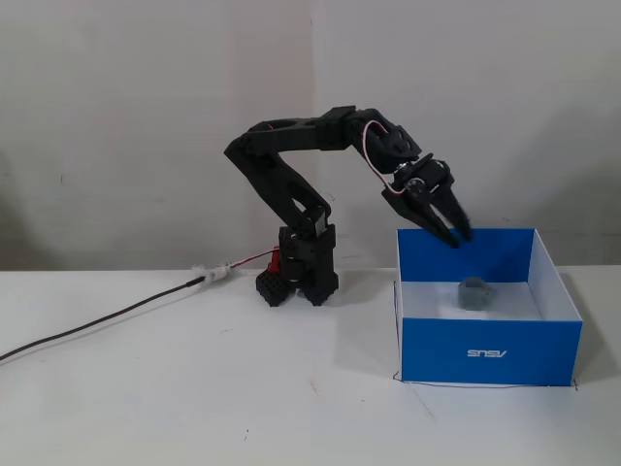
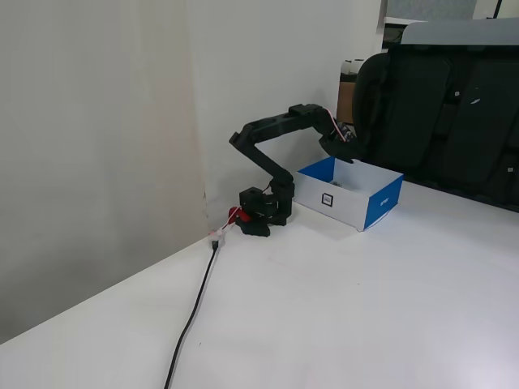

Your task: Pick the gray block and keep it in the box.

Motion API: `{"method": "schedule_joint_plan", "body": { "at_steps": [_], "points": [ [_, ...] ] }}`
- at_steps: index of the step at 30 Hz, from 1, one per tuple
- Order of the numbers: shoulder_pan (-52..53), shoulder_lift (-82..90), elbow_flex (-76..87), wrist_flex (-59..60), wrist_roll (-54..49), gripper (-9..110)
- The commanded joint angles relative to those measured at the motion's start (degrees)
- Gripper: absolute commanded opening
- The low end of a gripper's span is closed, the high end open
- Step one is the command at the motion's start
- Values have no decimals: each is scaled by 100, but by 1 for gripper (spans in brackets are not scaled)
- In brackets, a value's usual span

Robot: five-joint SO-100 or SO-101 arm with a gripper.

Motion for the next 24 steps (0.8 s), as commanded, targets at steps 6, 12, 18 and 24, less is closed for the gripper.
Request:
{"method": "schedule_joint_plan", "body": {
  "at_steps": [6, 12, 18, 24],
  "points": [
    [1758, 879, -888, 176, -35, 0],
    [3366, 1600, -519, -79, -272, 0],
    [4421, 2558, 492, -475, -1336, 0],
    [5045, 4324, 2162, -905, -2373, 0]
  ]
}}
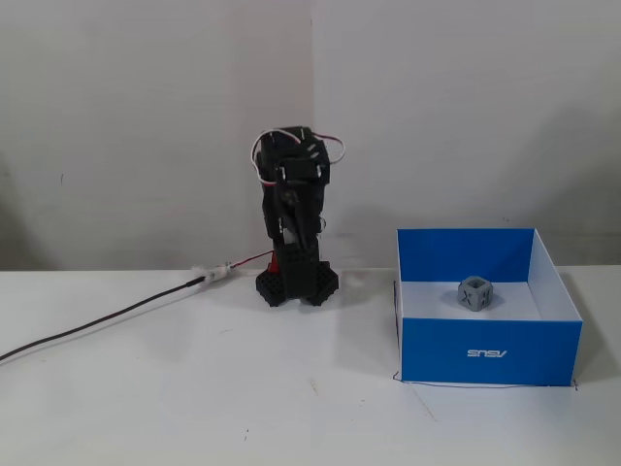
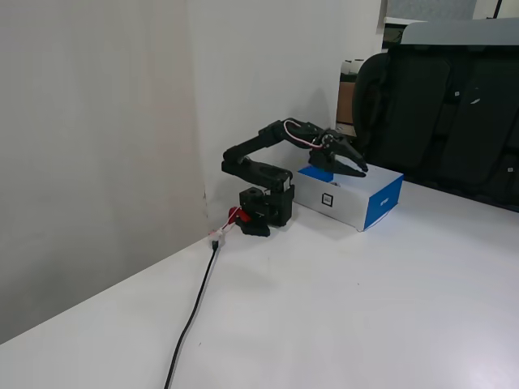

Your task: Pick the gray block and keep it in the box.

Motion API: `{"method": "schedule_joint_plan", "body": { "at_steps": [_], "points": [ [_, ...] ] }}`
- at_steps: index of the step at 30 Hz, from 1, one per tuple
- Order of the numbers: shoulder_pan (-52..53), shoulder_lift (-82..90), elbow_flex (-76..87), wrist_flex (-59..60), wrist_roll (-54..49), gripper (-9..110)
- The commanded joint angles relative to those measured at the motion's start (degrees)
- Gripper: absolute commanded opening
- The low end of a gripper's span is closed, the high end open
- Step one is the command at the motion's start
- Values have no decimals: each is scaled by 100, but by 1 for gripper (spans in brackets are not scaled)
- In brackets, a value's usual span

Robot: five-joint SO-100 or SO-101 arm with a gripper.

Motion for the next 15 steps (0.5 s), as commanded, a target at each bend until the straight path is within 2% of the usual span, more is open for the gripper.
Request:
{"method": "schedule_joint_plan", "body": {
  "at_steps": [1, 15],
  "points": [
    [-18, 809, 387, -123, -193, 0],
    [782, 3041, 2602, 237, -642, 0]
  ]
}}
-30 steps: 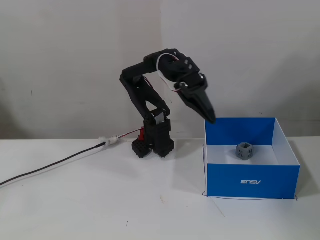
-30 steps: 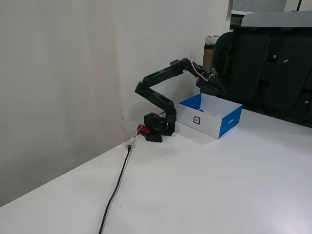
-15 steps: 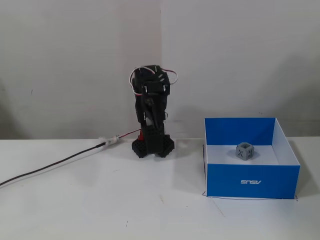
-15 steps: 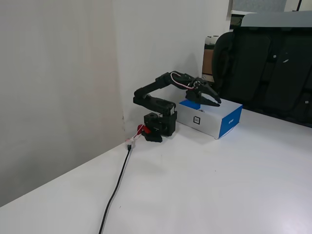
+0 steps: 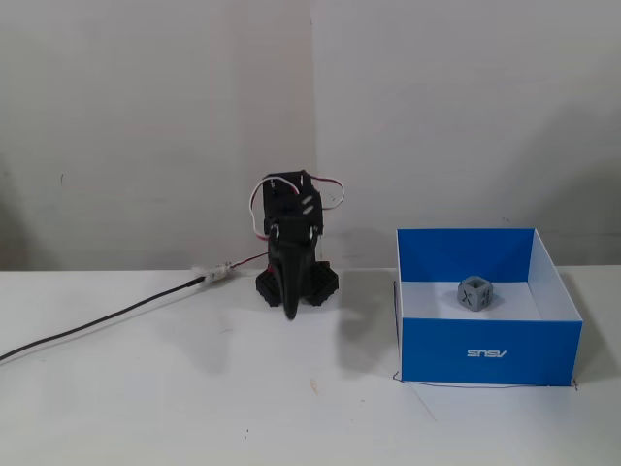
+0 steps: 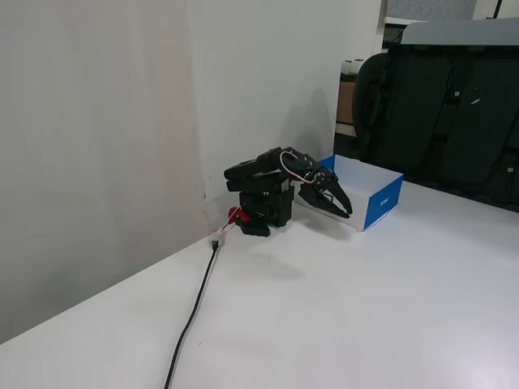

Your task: Pick the gray block and keep it in the box.

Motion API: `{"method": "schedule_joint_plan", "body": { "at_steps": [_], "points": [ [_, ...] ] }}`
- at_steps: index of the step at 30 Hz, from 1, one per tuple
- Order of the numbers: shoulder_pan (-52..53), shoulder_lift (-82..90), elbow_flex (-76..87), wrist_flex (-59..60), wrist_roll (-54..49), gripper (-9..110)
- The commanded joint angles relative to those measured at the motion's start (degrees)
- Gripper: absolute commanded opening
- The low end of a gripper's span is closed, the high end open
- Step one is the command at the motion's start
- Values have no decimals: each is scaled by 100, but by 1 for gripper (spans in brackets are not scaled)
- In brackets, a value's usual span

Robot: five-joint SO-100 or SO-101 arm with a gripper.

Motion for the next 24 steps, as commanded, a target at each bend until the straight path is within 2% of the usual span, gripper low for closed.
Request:
{"method": "schedule_joint_plan", "body": {
  "at_steps": [1, 11, 13, 20, 24],
  "points": [
    [141, 905, 114, -193, -62, 0],
    [571, 905, 492, -501, 554, 0],
    [571, 905, 492, -501, 536, 11],
    [571, 905, 492, -501, 545, 4],
    [571, 905, 492, -501, 545, 4]
  ]
}}
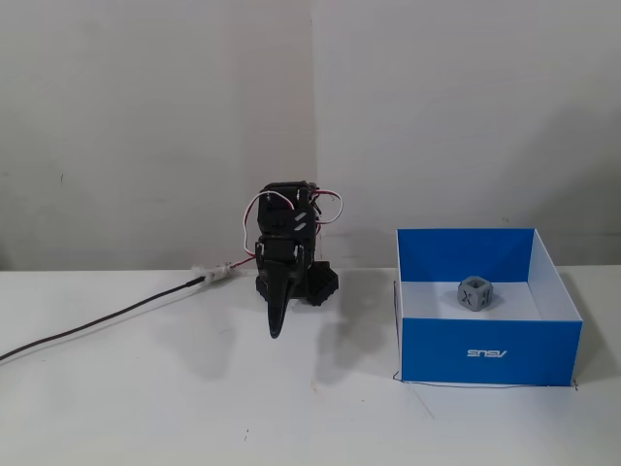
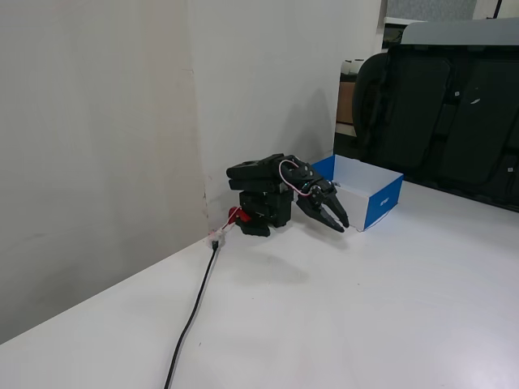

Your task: Pick the gray block and keep it in the box.

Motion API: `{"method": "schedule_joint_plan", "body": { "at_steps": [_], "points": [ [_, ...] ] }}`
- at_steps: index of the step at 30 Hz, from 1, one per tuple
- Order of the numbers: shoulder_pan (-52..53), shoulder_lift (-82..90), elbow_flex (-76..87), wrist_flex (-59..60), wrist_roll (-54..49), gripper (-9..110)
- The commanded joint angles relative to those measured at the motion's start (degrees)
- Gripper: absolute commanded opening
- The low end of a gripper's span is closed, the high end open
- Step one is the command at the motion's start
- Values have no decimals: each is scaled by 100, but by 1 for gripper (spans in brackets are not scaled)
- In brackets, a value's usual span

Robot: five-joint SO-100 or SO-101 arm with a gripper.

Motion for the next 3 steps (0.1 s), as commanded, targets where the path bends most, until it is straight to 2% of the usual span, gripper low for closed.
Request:
{"method": "schedule_joint_plan", "body": {
  "at_steps": [1, 3],
  "points": [
    [26, 905, -53, -167, 26, 3],
    [26, 914, -53, -167, 26, 2]
  ]
}}
